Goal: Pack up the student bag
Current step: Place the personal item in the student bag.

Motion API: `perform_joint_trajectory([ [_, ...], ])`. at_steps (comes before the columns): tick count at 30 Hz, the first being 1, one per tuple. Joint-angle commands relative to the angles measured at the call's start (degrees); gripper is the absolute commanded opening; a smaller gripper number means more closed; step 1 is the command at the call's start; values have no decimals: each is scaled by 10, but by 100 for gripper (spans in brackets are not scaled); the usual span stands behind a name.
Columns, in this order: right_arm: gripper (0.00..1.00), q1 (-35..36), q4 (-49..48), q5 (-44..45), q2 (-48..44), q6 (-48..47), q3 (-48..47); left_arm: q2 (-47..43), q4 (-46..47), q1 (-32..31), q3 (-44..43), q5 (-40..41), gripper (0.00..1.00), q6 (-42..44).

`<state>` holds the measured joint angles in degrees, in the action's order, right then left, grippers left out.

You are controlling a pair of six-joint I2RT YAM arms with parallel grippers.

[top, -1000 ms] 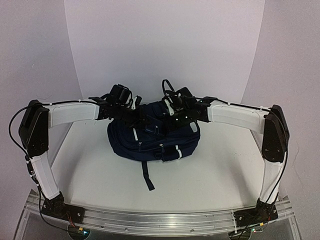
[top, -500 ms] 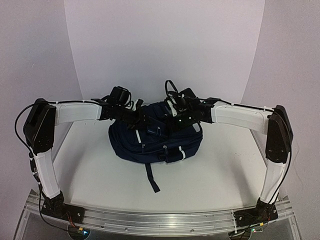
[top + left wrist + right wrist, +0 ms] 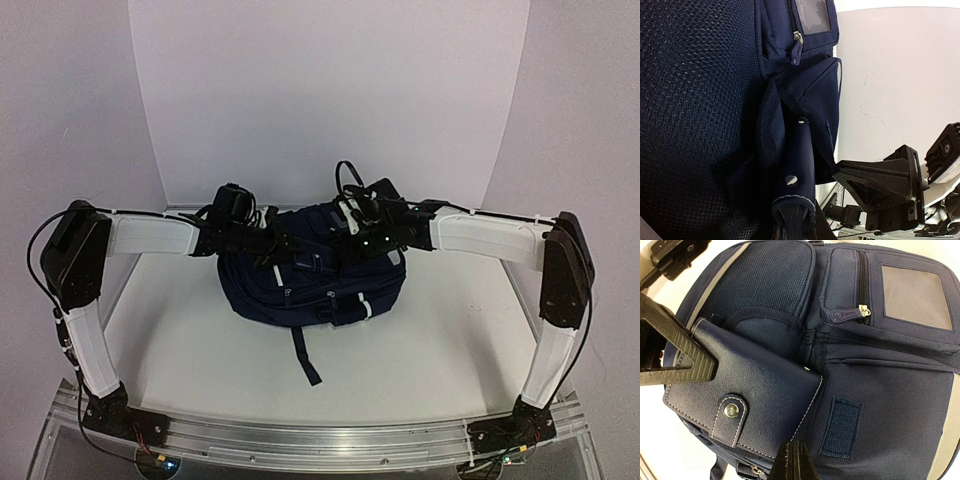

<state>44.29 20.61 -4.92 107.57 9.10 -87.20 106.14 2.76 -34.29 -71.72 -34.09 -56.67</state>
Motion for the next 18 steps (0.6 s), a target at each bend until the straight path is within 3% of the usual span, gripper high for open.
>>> perform_joint_trajectory([
  [1,0,5,-33,1,-45,3,-27,-16,-57,-10,-28,23,0,44],
  [9,0,4,-33,29,-43,0,-37,-63,-124,-10,-3,-32,0,80],
  [18,0,4,-33,-7,-40,-1,-38,-31,-127,-6,-37,-72,0,69],
])
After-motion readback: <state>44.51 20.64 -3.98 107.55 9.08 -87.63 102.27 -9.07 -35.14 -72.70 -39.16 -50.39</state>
